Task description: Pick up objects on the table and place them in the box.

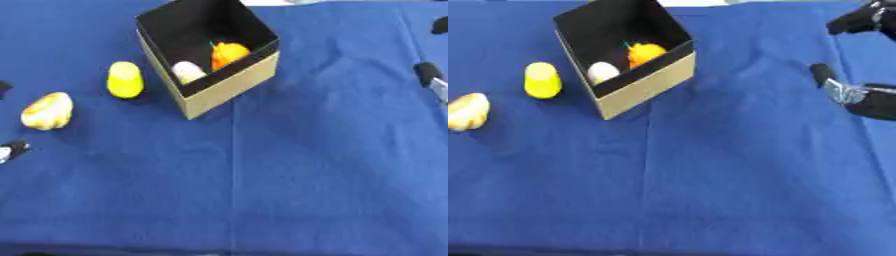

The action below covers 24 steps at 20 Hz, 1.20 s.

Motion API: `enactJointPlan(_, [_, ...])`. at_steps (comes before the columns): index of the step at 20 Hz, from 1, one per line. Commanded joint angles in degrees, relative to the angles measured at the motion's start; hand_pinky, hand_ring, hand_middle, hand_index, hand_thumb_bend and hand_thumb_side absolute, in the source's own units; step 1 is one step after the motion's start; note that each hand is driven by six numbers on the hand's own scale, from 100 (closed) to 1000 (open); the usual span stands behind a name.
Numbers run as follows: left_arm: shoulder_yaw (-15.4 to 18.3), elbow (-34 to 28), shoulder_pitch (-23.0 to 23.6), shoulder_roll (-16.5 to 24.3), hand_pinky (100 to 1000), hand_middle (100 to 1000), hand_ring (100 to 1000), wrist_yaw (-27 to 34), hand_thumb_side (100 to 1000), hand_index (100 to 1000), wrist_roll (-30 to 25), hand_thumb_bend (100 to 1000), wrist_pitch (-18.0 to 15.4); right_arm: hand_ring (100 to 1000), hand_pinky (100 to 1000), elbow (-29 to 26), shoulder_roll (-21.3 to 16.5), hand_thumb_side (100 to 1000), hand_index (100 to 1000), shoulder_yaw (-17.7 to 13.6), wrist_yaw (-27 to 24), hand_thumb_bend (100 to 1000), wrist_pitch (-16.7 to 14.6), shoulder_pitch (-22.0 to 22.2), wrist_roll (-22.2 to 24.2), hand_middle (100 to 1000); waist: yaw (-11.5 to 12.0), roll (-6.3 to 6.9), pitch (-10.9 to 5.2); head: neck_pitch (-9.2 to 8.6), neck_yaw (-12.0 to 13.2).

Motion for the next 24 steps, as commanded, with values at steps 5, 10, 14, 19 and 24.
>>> enactJointPlan(5, [-3.69,3.62,-4.74,5.22,831,736,772,0.17,331,868,-2.90,542,-0.44,761,753,-1.16,0.73,134,721,-1.64,0.86,320,0.42,0.18,-3.16,608,-0.85,0.29,-0.71,-0.88,0.85])
enactJointPlan(10, [-6.51,8.70,-9.06,5.37,832,742,778,-3.02,295,868,-4.51,537,-1.82,756,749,-1.16,1.42,134,718,-1.60,1.41,320,0.78,0.30,-4.19,603,-1.54,0.72,-0.46,-1.02,1.06])
enactJointPlan(14, [-7.69,11.82,-12.19,4.24,832,735,775,-4.06,142,862,-4.78,476,-3.06,755,748,-1.16,1.79,135,717,-1.51,1.63,319,1.09,0.05,-4.68,601,-2.03,0.89,-0.28,-1.29,1.36])
enactJointPlan(19, [-9.56,14.92,-16.10,2.41,824,718,766,-3.63,100,853,-6.54,437,-3.16,754,746,-1.16,2.47,141,716,-1.28,1.30,313,1.46,-0.46,-4.54,600,-2.55,1.07,-0.06,-1.62,1.91])
enactJointPlan(24, [-10.97,17.32,-18.85,0.77,821,714,762,-3.30,100,853,-7.47,438,-3.19,753,744,-1.16,3.00,142,715,-1.45,0.98,312,1.88,-0.72,-4.68,598,-3.00,1.17,0.18,-1.88,2.31])
